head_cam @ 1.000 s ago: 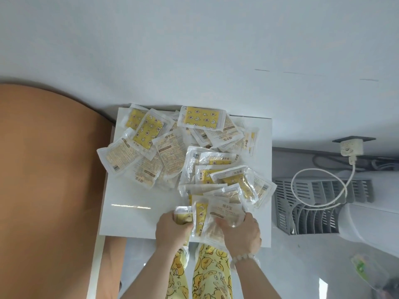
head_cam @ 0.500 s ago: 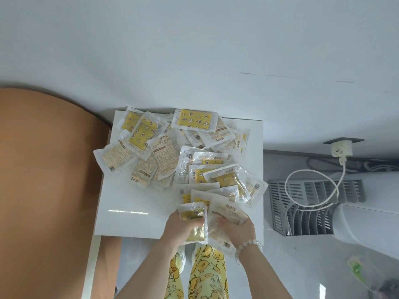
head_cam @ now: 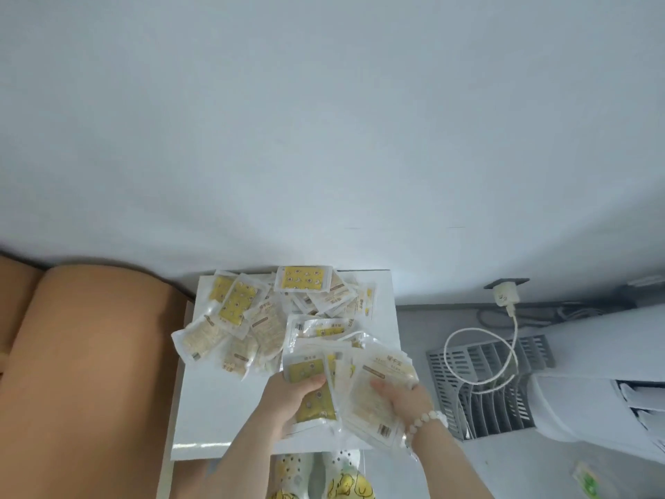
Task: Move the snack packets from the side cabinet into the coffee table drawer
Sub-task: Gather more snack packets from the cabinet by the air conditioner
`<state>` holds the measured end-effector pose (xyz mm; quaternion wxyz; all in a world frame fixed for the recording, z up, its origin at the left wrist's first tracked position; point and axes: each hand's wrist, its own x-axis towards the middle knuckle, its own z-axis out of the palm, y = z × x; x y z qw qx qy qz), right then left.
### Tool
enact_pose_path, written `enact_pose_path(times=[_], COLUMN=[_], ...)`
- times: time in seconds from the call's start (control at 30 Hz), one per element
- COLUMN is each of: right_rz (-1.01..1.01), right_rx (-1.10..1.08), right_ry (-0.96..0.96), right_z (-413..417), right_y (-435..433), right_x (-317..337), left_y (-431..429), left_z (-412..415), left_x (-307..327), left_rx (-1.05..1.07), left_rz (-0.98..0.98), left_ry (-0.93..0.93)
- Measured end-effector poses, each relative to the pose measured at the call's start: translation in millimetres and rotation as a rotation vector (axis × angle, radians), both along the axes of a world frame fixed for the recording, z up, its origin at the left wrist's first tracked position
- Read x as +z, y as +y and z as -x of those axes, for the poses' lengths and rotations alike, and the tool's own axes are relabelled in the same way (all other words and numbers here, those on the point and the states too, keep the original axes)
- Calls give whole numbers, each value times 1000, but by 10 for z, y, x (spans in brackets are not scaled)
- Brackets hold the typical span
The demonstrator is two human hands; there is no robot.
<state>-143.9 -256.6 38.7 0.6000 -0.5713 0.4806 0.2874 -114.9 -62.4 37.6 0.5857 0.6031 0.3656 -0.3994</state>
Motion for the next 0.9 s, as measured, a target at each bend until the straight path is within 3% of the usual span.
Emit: enact_pose_path(times=[0.2, 0.33, 0.47, 0.9], right_rz=[14, 26, 149, 385], right_rx=[-97, -228, -358, -795], right_ry=[-176, -267, -354, -454], right_z=[-350, -414, -297, 1207], right_y=[-477, -625, -1014, -1261], right_x=[437, 1471, 2046, 2841], left_y=[-247, -646, -1082, -2055], left_z=[-584, -883, -1009, -401], left_x=[900, 1529, 2040, 2723], left_rx=[-97, -174, -335, -963], left_rz=[52, 129, 202, 404], left_ry=[-149, -259, -360, -487])
